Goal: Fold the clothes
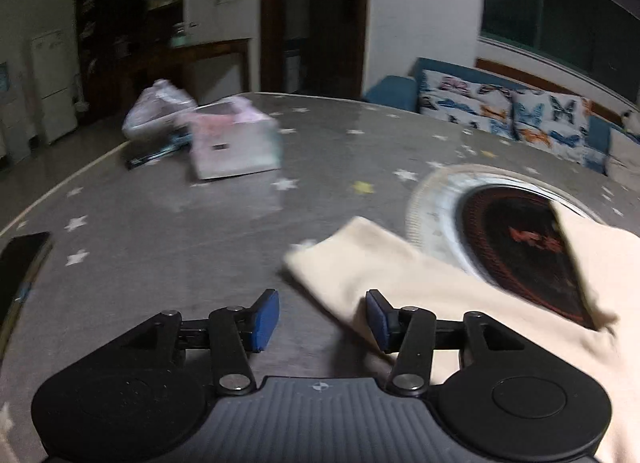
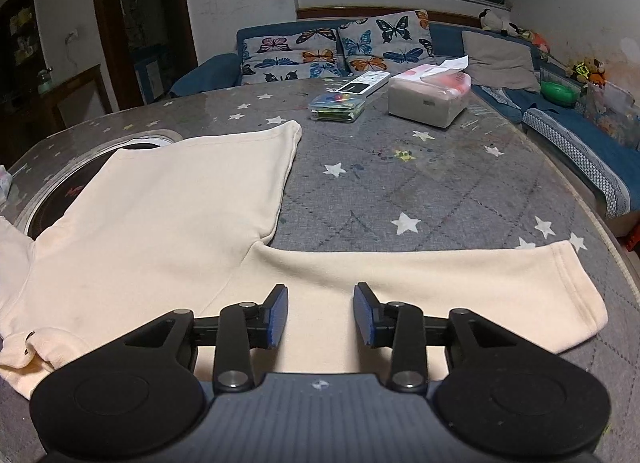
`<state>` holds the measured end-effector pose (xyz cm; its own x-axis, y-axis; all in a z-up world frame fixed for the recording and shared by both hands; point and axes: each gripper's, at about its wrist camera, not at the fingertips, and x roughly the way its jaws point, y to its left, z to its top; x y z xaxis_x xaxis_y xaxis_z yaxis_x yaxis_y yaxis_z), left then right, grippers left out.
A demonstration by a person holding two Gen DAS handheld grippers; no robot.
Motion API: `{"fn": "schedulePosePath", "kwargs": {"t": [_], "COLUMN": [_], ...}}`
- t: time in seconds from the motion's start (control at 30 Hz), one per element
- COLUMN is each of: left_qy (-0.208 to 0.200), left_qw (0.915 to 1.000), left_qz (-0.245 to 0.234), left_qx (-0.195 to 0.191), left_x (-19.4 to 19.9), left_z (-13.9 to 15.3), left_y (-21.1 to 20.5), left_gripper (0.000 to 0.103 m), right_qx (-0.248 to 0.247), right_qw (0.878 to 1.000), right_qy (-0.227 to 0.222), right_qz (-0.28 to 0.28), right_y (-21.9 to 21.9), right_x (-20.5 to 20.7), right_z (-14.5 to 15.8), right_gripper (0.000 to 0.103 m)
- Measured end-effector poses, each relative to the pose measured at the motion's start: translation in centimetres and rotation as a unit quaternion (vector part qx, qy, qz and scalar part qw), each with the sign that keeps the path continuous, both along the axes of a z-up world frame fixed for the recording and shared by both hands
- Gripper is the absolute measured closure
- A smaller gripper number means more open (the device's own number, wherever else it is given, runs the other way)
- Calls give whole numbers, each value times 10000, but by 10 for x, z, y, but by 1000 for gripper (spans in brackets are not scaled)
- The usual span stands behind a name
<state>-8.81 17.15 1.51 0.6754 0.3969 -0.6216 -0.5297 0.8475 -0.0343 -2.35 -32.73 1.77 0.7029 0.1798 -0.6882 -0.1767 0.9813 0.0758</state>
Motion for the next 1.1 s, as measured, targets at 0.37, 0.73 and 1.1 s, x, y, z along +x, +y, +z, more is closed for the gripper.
{"fn": "schedulePosePath", "kwargs": {"t": [0.37, 0.73, 1.1], "left_qy": [5, -65, -370], "left_qw": [9999, 9994, 9989], "left_qz": [-114, 237, -271], "left_qx": [19, 234, 87], "left_x": [18, 7, 17], "left_z": [2, 0, 23], "left_y": [10, 10, -2], "left_gripper": [51, 98, 82], "right_qx": [32, -9, -39], "right_qw": [10000, 10000, 10000], "right_qy": [19, 23, 29], "right_qz": [7, -8, 17], "right_y": [1, 2, 3], "right_x": [-2, 0, 1], "right_z": [2, 0, 1], "right_gripper": [60, 60, 58]}}
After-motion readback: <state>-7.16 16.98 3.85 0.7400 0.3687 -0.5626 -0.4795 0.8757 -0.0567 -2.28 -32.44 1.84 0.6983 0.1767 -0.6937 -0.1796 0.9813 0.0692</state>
